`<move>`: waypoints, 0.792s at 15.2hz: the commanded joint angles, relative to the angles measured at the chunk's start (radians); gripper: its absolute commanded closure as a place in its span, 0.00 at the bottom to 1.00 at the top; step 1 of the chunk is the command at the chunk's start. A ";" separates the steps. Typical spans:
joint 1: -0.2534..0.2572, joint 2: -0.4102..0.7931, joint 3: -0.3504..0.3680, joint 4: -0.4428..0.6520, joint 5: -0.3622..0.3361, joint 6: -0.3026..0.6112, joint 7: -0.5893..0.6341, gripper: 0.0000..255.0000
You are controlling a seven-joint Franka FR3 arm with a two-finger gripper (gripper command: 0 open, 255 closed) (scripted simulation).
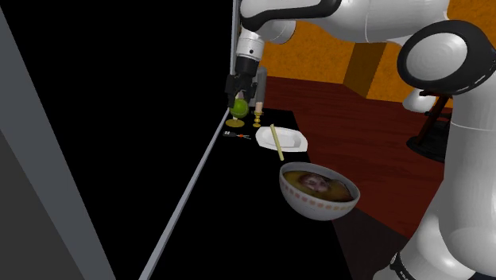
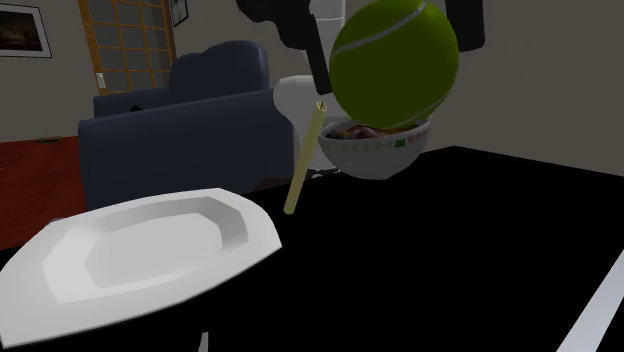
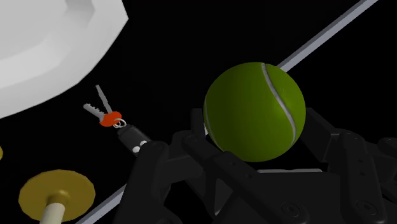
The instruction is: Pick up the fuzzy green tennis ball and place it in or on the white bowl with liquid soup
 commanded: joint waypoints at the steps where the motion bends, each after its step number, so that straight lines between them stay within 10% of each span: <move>1: -0.001 0.005 0.000 0.031 0.000 -0.026 0.007 1.00; 8: -0.008 0.027 0.000 0.147 0.002 -0.117 0.029 1.00; 12: 0.016 -0.174 0.003 -0.131 -0.013 -0.036 0.028 1.00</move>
